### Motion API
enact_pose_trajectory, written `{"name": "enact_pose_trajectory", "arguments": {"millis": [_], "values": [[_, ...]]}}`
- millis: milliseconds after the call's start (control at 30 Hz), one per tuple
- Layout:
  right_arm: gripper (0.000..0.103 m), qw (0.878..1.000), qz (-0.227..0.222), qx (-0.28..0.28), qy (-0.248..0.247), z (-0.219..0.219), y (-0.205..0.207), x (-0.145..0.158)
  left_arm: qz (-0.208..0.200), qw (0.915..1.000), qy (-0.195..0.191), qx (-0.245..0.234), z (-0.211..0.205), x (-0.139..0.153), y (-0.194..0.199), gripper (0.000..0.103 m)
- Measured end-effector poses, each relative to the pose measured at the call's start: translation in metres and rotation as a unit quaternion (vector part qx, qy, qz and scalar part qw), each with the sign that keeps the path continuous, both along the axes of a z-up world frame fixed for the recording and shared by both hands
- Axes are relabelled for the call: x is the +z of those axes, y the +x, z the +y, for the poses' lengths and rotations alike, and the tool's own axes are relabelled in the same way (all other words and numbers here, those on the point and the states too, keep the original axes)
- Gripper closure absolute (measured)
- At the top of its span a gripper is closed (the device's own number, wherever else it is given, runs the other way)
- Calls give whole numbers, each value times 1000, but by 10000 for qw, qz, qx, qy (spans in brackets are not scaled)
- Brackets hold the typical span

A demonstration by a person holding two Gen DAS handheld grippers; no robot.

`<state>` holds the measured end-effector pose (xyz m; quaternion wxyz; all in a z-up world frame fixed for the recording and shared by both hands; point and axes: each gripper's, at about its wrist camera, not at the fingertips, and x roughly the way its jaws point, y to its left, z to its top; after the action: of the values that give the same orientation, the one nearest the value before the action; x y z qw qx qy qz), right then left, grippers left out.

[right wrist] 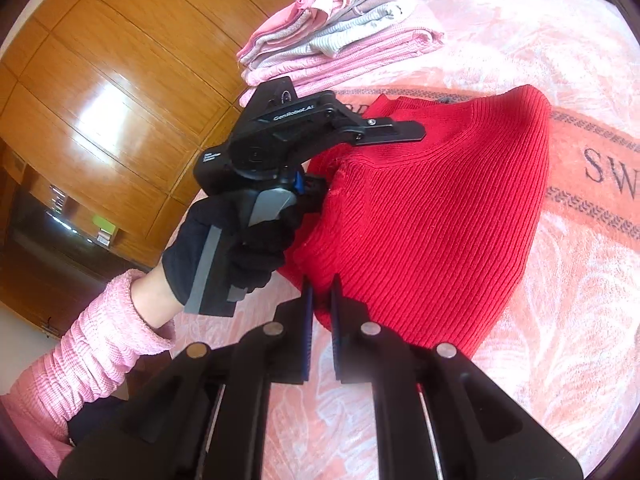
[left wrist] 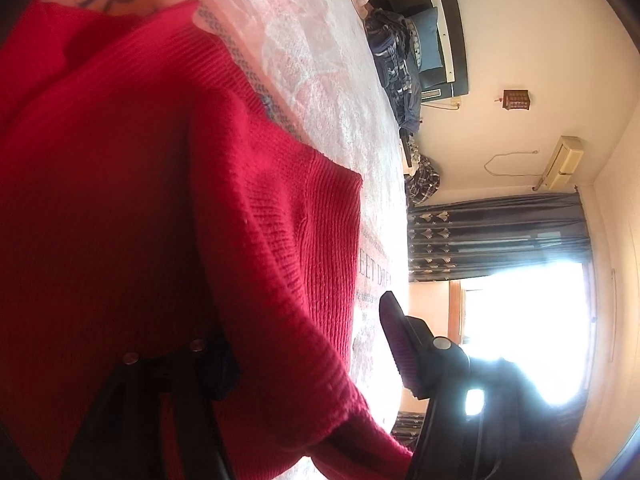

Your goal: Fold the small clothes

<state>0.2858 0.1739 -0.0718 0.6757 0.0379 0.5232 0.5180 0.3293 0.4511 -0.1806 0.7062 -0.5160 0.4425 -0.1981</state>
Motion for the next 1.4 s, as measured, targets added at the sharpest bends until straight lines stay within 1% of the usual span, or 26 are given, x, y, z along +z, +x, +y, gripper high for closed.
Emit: {"name": "enact_pose_trajectory", "arguments": {"millis": [67,133,200,300,467,567,633,733,833,900,1000,1067,1100,1167,1233,1267,1300,1333,1367,1400], "values": [[97,9999,61,-16,79,-2,1,0,-76,10000,-42,28,1,-2,9,52],[97,9999,60,-3,96,-2,0,0,-135,9999,-20,0,3,-2,16,72],[97,9999,68,34,119,-2,-3,0,-223,9995,205,-97,5,1,18,83],[97,9998,113,108,157,6,-6,-1,-362,9978,509,-228,9,11,15,85],[97,9992,139,312,205,33,-19,-1,-721,9942,778,-202,26,37,4,85],[97,9986,126,437,258,56,-26,0,-971,9886,1122,-260,38,56,-2,85],[97,9981,164,504,320,72,-29,0,-1051,9858,1283,-254,48,65,-5,85],[97,9974,169,604,366,95,-35,-2,-1109,9837,1402,-173,71,71,-11,85],[97,9969,187,658,378,119,-39,-7,-1083,9818,1558,-67,93,69,-19,85],[97,9971,154,695,280,134,-42,-15,-1017,9818,1606,14,107,62,-22,85],[97,9970,132,763,-26,154,-49,-35,-856,9810,1743,-3,117,45,-27,85],[97,9968,143,757,-217,163,-52,-51,-674,9789,1928,-44,119,29,-30,85],[95,9967,169,742,-290,166,-54,-59,-574,9785,1978,-49,120,21,-32,84],[93,9963,122,735,-435,169,-55,-72,-541,9798,1926,37,125,13,-38,82],[93,9963,207,725,-417,167,-53,-77,-524,9817,1827,89,129,13,-44,80],[89,9962,299,734,-354,164,-52,-77,-501,9807,1890,82,130,15,-47,79],[82,9963,343,726,-306,159,-49,-74,-520,9793,1954,71,131,18,-51,78],[78,9967,334,701,-249,152,-48,-69,-562,9792,1949,73,131,20,-58,70],[67,9970,320,680,-170,143,-46,-63,-557,9792,1951,69,132,21,-66,64],[61,9974,319,629,-119,133,-43,-57,-495,9785,2003,76,130,22,-73,61]]}}
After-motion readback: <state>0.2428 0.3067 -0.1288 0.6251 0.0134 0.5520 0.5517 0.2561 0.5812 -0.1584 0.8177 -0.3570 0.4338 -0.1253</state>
